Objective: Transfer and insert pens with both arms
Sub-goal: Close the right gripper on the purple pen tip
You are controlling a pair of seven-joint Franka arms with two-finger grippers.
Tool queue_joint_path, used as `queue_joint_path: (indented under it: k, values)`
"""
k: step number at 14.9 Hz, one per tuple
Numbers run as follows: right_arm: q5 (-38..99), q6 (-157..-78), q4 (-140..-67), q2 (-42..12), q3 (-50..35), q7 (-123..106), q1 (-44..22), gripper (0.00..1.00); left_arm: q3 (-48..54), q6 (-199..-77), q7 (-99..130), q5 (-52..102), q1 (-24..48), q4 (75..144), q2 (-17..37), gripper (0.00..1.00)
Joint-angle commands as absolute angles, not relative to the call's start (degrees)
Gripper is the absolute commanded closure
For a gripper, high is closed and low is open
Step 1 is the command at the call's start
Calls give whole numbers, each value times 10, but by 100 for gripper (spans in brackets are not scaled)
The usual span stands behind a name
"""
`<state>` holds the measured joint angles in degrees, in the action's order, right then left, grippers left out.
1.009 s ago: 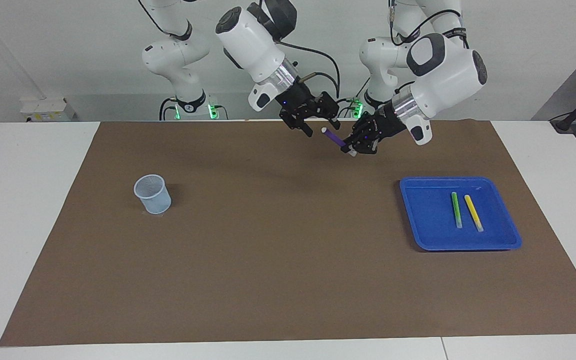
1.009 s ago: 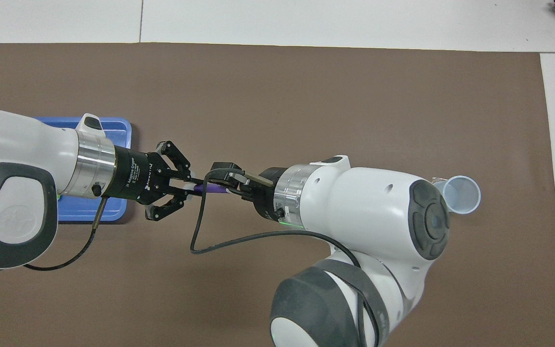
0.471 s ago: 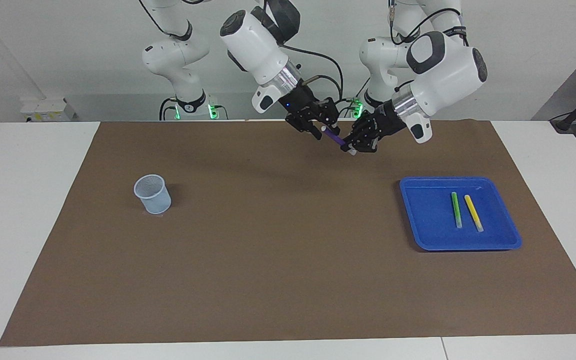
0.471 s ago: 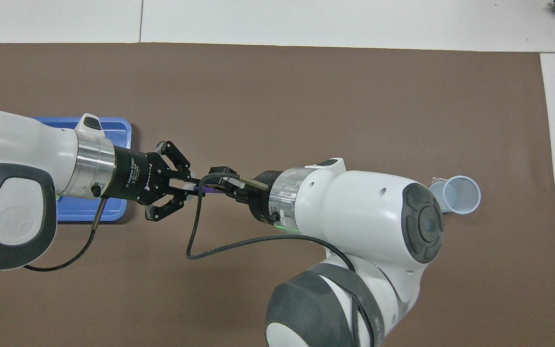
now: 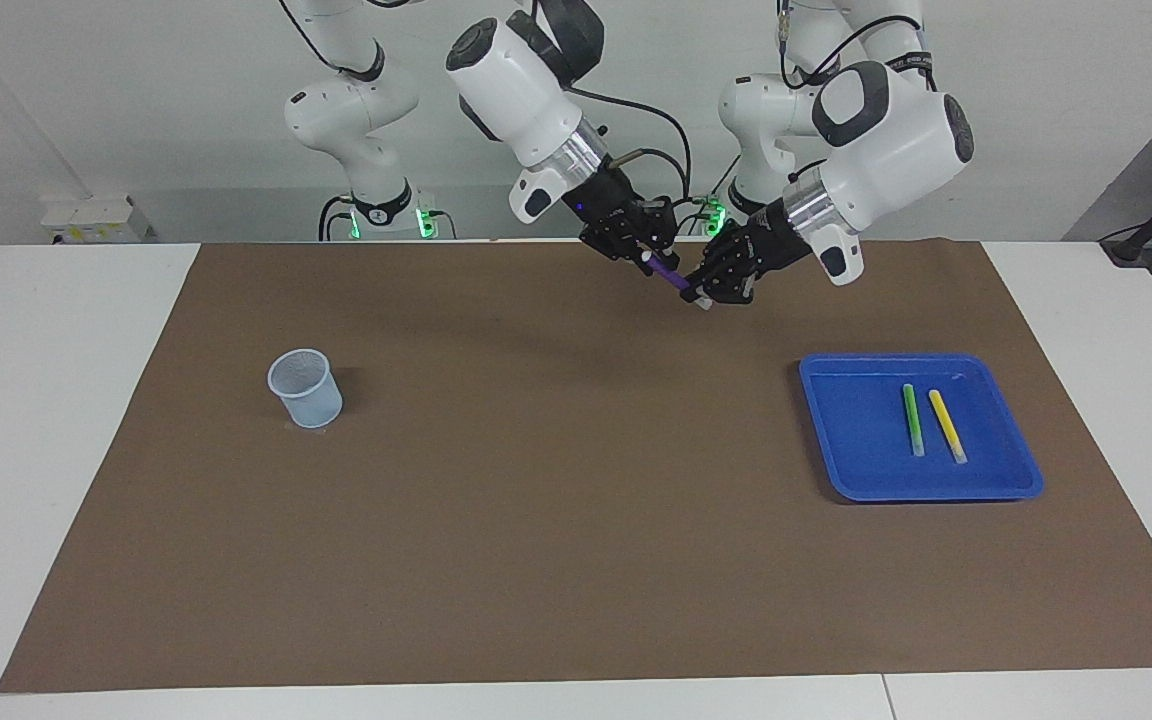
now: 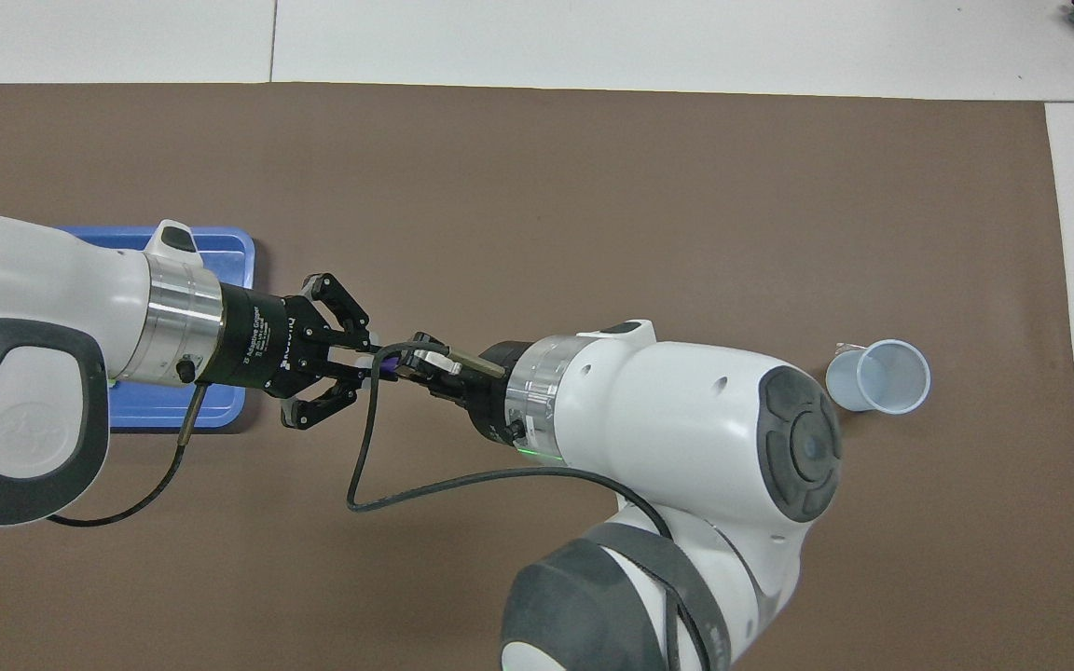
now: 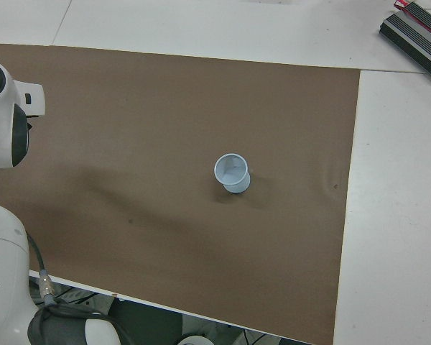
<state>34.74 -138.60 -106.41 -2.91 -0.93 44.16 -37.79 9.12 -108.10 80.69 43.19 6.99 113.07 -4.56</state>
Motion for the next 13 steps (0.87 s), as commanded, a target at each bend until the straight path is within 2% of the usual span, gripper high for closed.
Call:
queue_joint_path:
  k: [1, 4, 5, 7, 8, 11, 13]
  values:
    - [359, -1399, -1063, -33, -11, 438, -374, 57, 84, -1083, 814, 443, 76, 1150, -69, 100]
    - [359, -1399, -1063, -33, -11, 432, -374, 59, 85, -1083, 814, 443, 76, 1150, -69, 100]
    - [359, -1399, -1063, -33, -11, 432, -374, 64, 84, -1083, 815, 442, 76, 1150, -69, 100]
    - [359, -1399, -1064, -33, -11, 434, -374, 68, 85, -1083, 815, 442, 76, 1150, -69, 100]
    - [359, -1399, -1064, -33, -11, 435, -374, 73, 85, -1082, 814, 443, 76, 1150, -69, 100]
    - [359, -1399, -1064, -33, -11, 441, -374, 100, 84, -1082, 814, 443, 76, 1150, -69, 100]
    - [360, -1397, -1064, -33, -11, 441, -374, 100, 85, -1082, 813, 442, 76, 1151, -70, 100]
